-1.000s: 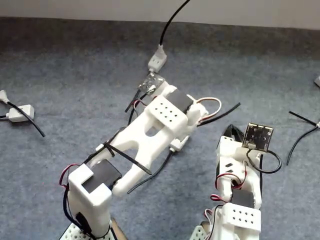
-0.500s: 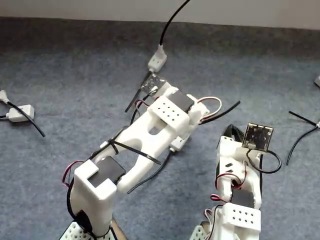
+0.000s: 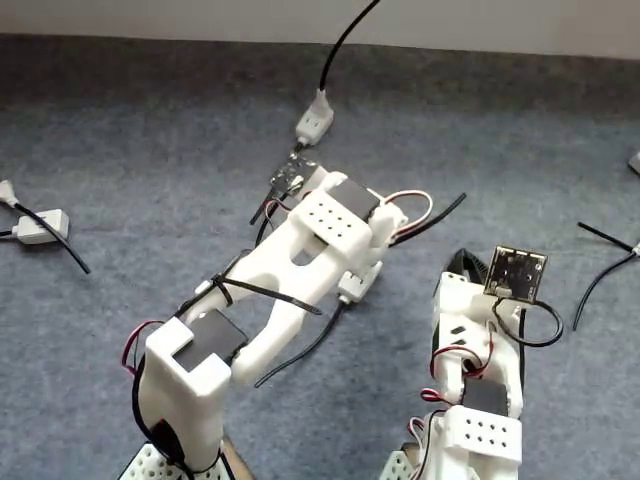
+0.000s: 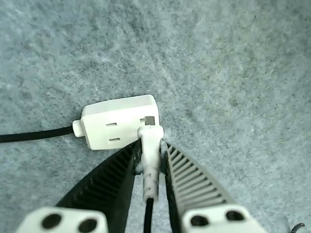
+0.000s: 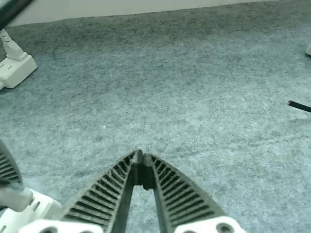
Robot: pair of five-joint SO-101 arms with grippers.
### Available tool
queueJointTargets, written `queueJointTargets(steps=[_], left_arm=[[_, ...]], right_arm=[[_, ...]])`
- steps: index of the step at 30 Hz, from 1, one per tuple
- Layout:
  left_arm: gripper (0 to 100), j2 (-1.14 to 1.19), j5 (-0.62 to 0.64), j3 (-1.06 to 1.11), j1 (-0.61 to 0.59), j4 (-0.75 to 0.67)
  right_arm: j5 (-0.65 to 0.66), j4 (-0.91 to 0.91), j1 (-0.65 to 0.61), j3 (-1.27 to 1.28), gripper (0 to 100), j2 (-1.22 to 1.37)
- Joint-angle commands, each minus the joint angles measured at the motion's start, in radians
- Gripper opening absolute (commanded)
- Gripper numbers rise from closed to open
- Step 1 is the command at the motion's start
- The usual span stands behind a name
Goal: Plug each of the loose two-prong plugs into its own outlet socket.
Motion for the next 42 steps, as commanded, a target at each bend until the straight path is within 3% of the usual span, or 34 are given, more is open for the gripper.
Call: queueJointTargets(steps=[1, 11, 23, 39, 42], left_arm=[[1, -0.008, 0.009, -0.002, -0.001, -0.014], [1, 0.091, 0.008, -0.012, -0.007, -0.083], [1, 0.002, 0.008, -0.030, 0.050, 0.040], [1, 0.031, 0.003, -0.007, 0.041, 0.029], [1, 0.110, -0.044, -0.005, 0.028, -0.012]], right_arm=[[-0.003, -0.022, -0.013, 0.070, 0.6, -0.007], [-0.003, -0.022, -0.013, 0.070, 0.6, -0.007], [-0.003, -0.022, -0.013, 0.068, 0.6, -0.007], [-0.003, -0.022, -0.013, 0.068, 0.6, -0.007], [-0.003, -0.022, -0.013, 0.068, 0.6, -0.007]])
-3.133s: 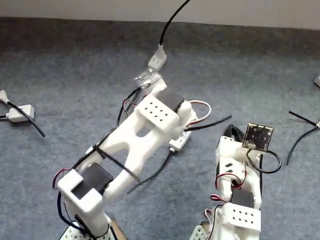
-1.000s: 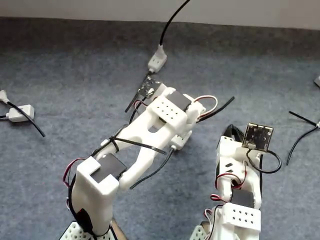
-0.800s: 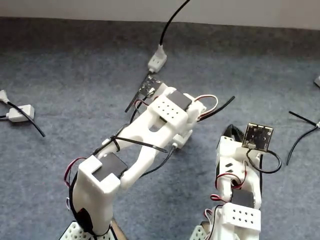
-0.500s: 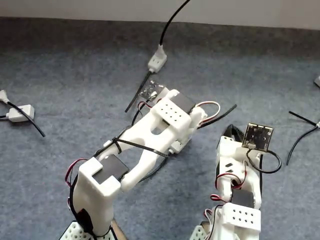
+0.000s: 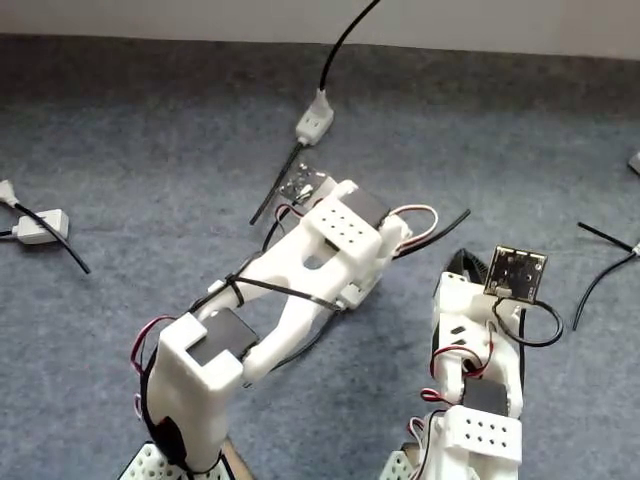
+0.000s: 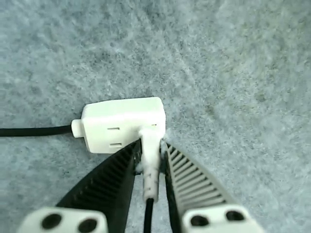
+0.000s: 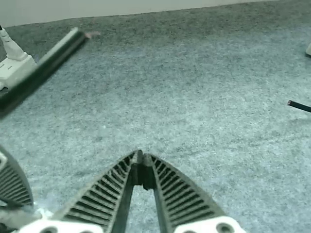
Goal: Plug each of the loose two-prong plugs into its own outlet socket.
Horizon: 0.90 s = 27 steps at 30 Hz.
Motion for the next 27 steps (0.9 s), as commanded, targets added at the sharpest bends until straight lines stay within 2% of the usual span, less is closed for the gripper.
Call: queueJointTargets(steps=[1, 5, 9, 14, 17, 22, 27], left_arm=[[1, 0.074, -0.064, 0.001, -0.016, -0.055], [1, 0.125, -0.104, -0.016, -0.033, -0.066], [1, 0.122, -0.207, -0.021, -0.010, -0.052], [2, 0.119, -0.440, -0.061, -0.027, 0.009], [9, 0.117, -0.446, -0.116, -0.044, 0.087], [23, 0.120, -0.453, -0.271, -0.048, 0.322], [26, 0.124, -0.456, -0.410, -0.044, 0.485]], right_arm=[[-0.003, -0.022, -0.013, 0.068, 0.6, -0.007], [-0.003, -0.022, -0.013, 0.068, 0.6, -0.007], [-0.003, -0.022, -0.013, 0.068, 0.6, -0.007], [-0.003, -0.022, -0.013, 0.068, 0.6, -0.007], [-0.003, -0.022, -0.013, 0.068, 0.6, -0.007], [-0.003, -0.022, -0.012, 0.068, 0.6, -0.007], [-0.003, -0.022, -0.012, 0.068, 0.6, -0.007]])
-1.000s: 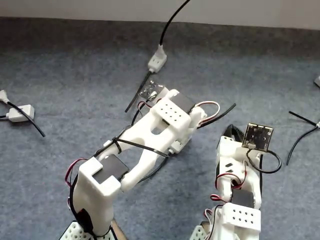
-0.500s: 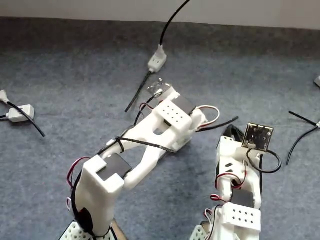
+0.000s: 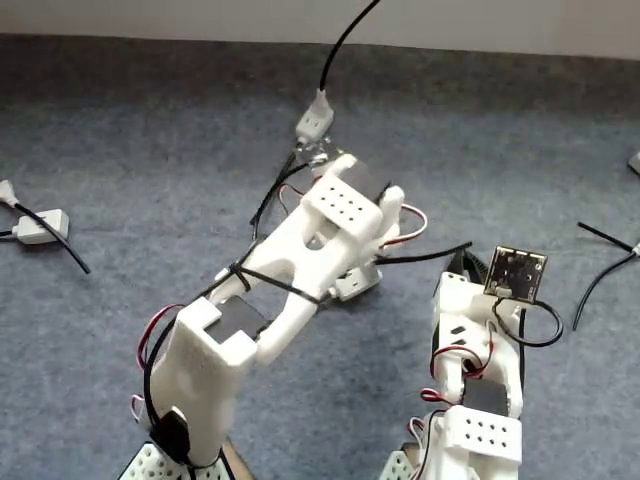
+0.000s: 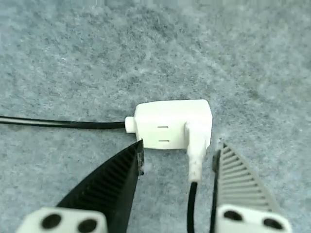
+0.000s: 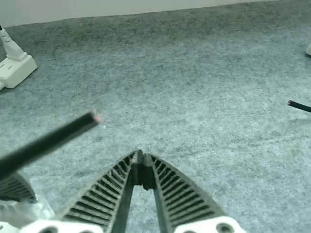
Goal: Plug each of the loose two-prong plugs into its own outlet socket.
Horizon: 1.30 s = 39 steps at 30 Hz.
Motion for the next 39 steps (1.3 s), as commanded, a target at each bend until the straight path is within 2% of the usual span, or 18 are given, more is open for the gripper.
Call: queueJointTargets(steps=[1, 3, 6, 8, 12, 19, 26, 39], left_arm=[[26, -0.013, -0.031, -0.131, -0.002, 0.124], [26, -0.016, -0.152, -0.147, -0.010, 0.126], [26, -0.013, -0.440, -0.151, -0.024, 0.124], [26, -0.019, -0.586, -0.153, -0.025, 0.124], [26, -0.019, -0.738, -0.217, -0.044, 0.132], [26, -0.019, -1.145, -0.314, -0.087, 0.153], [26, -0.007, -1.533, -0.320, -0.122, 0.153], [26, 0.122, -1.823, -0.311, -0.107, 0.150]], right_arm=[[-0.003, -0.022, -0.012, 0.068, 0.6, -0.007], [-0.003, -0.022, -0.012, 0.068, 0.6, -0.007], [-0.003, -0.022, -0.012, 0.068, 0.6, -0.007], [-0.003, -0.022, -0.012, 0.068, 0.6, -0.007], [-0.003, -0.022, -0.012, 0.068, 0.6, -0.007], [-0.003, -0.022, -0.012, 0.067, 0.6, -0.007], [-0.003, -0.068, -0.012, 0.071, 0.6, -0.005], [-0.003, -0.073, -0.012, 0.071, 0.6, -0.004]])
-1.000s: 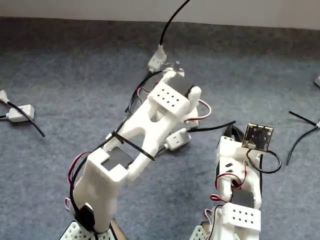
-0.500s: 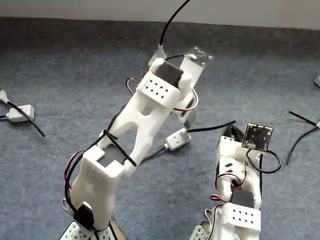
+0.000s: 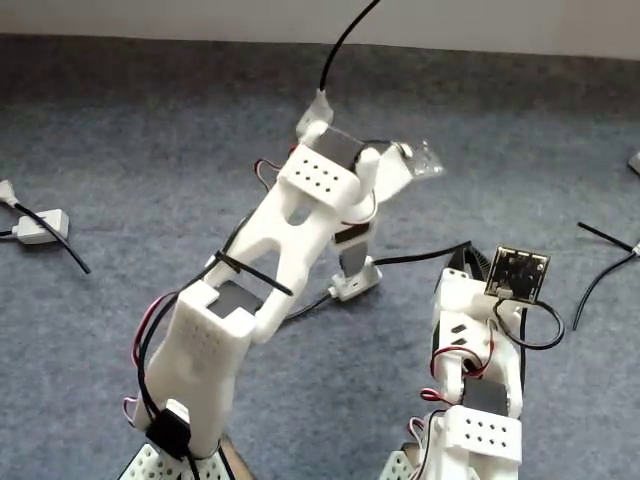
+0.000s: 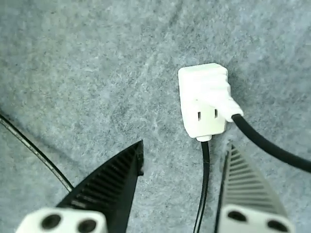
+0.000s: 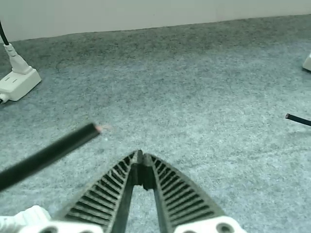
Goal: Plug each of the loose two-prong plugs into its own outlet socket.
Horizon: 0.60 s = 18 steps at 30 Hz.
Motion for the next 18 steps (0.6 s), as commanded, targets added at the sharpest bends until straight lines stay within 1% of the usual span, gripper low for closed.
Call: queueJointTargets(steps=[1, 6, 12, 18], left_arm=[[26, 0.016, -0.069, -0.022, 0.018, 0.005], [26, 0.054, -0.121, -0.022, 0.054, 0.002], [26, 0.107, -0.117, -0.022, 0.081, 0.003], [26, 0.137, -0.117, -0.022, 0.082, 0.000]], right_arm=[[-0.003, -0.022, -0.010, 0.071, 0.6, -0.004], [-0.003, -0.022, -0.010, 0.071, 0.6, -0.004], [-0.003, -0.022, -0.010, 0.071, 0.6, -0.004], [-0.003, -0.022, -0.010, 0.071, 0.6, -0.004]])
